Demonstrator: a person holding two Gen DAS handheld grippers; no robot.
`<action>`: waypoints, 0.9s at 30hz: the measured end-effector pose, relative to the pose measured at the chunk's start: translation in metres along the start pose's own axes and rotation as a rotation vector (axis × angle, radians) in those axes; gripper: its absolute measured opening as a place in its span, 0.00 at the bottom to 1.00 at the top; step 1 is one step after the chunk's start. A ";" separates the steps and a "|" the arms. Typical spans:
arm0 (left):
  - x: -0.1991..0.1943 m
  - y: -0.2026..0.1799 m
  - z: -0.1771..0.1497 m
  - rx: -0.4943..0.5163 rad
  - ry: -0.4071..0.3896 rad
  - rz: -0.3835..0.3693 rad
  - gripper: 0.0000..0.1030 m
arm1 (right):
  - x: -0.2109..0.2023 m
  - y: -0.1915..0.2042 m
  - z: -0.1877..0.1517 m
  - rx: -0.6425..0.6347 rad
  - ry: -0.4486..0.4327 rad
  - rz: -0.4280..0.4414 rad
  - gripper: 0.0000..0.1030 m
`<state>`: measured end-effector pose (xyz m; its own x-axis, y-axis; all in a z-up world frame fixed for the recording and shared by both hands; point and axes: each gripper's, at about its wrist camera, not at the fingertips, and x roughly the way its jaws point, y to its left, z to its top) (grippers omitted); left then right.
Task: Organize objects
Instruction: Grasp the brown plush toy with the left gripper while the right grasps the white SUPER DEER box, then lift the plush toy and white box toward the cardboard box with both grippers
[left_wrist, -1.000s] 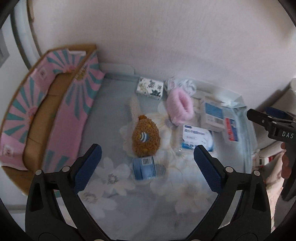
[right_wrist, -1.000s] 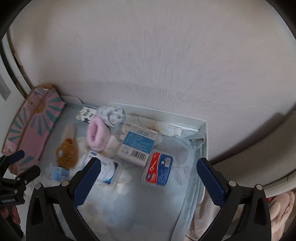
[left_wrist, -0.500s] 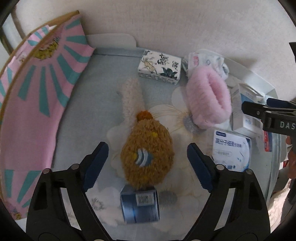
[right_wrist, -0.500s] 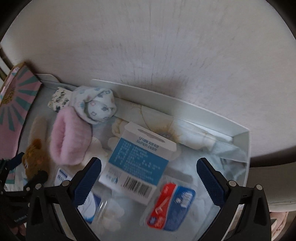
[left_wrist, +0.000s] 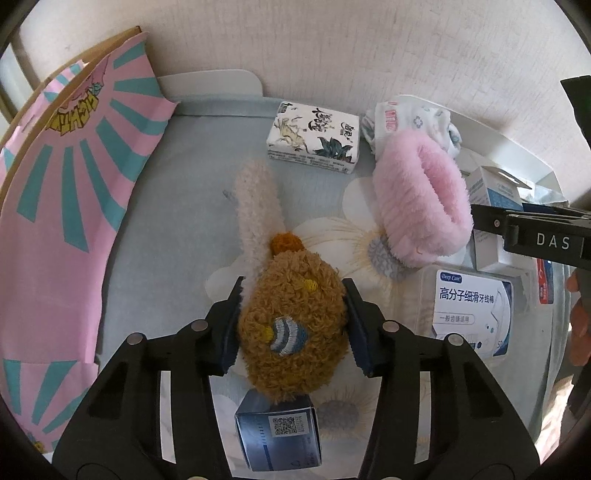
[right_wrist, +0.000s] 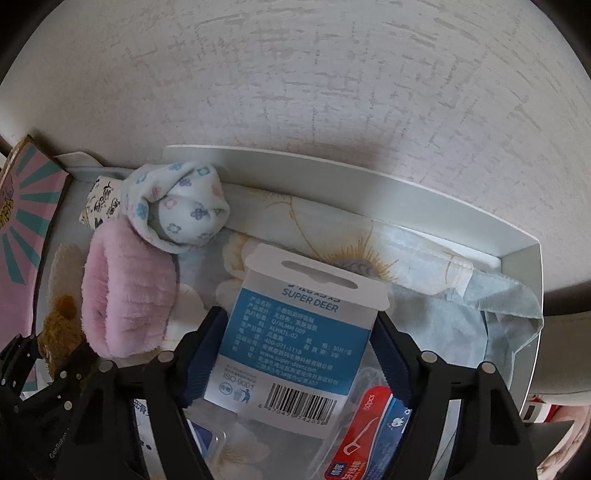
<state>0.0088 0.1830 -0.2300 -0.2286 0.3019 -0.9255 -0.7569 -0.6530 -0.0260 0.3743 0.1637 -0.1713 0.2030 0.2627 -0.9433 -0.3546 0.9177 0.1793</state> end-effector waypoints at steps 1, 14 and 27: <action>0.000 0.001 0.000 -0.001 0.001 -0.005 0.43 | -0.001 -0.001 -0.001 0.003 -0.002 0.001 0.70; -0.032 0.011 0.006 0.026 -0.069 -0.038 0.42 | -0.051 -0.011 -0.009 0.065 -0.090 0.022 0.66; -0.139 0.000 0.007 0.091 -0.181 -0.137 0.42 | -0.141 0.011 -0.027 0.057 -0.222 0.004 0.66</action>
<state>0.0362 0.1454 -0.0984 -0.2202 0.5083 -0.8326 -0.8388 -0.5344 -0.1044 0.3173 0.1283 -0.0436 0.3995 0.3200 -0.8590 -0.3047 0.9302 0.2048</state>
